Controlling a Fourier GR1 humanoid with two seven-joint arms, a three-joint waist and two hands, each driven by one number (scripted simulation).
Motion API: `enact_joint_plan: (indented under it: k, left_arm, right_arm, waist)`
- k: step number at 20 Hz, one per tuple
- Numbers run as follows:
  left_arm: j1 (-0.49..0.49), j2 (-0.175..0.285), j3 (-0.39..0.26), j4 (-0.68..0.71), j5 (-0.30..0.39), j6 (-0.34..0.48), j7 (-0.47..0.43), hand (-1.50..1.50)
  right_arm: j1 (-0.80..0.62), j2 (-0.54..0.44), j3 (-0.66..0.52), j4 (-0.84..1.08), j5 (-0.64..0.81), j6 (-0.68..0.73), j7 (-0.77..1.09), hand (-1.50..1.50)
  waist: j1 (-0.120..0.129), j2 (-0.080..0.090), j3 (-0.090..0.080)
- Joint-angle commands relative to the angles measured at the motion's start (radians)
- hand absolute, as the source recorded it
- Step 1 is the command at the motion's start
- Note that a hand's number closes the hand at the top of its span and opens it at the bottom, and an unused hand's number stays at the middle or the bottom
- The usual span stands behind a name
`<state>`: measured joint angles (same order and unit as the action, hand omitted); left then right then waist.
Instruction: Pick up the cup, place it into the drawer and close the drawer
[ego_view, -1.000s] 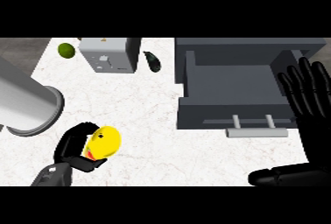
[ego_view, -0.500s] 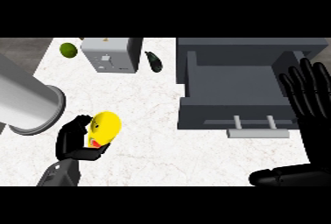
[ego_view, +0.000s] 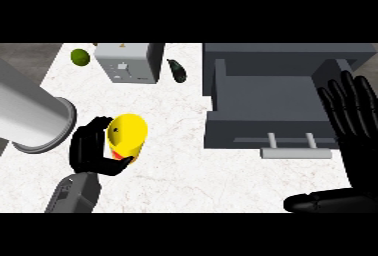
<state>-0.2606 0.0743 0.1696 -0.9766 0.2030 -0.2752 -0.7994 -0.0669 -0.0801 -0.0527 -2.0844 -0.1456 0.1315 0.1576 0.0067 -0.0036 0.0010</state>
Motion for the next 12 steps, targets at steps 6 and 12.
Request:
enact_joint_plan:
  k: [6,12]
  left_arm:
    - [-0.025,-0.072,-0.138,-0.434,0.075,0.155,0.365,1.5]
    - [-0.204,-0.07,-0.117,-0.463,0.065,0.251,0.517,1.5]
  right_arm:
    - [-0.033,-0.031,-0.043,0.024,-0.039,0.018,0.018,-1.5]
    - [-0.011,0.022,0.022,0.009,0.036,-0.018,-0.013,-1.5]
  waist:
    - [-0.001,0.0,0.0]
    - [-0.009,0.003,-0.001]
